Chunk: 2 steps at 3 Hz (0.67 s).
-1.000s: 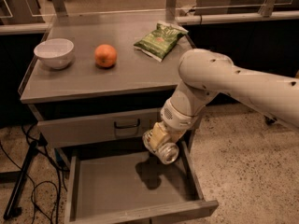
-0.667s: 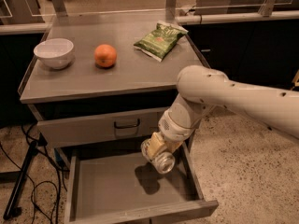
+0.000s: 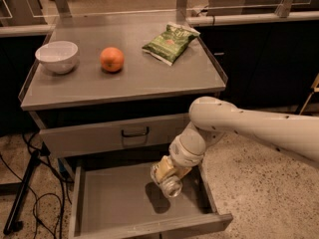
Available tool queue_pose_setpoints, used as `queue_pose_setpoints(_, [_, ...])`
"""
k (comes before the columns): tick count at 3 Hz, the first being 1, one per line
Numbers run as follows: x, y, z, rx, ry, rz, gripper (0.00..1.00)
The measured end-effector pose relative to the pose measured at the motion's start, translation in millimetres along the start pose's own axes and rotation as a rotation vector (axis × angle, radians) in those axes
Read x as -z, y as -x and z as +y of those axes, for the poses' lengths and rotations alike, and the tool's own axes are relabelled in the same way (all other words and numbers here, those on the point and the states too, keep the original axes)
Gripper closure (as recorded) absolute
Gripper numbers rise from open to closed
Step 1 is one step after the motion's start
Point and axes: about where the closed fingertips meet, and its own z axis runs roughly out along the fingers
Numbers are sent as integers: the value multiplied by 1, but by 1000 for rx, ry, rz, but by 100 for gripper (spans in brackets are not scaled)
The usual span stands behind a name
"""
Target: Place 7up can into middle drawer
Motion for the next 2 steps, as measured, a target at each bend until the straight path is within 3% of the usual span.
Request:
queue_pose_setpoints(1, [0, 0, 0, 0, 0, 0, 100])
queue_pose_setpoints(2, [-26, 1, -7, -60, 36, 5, 100])
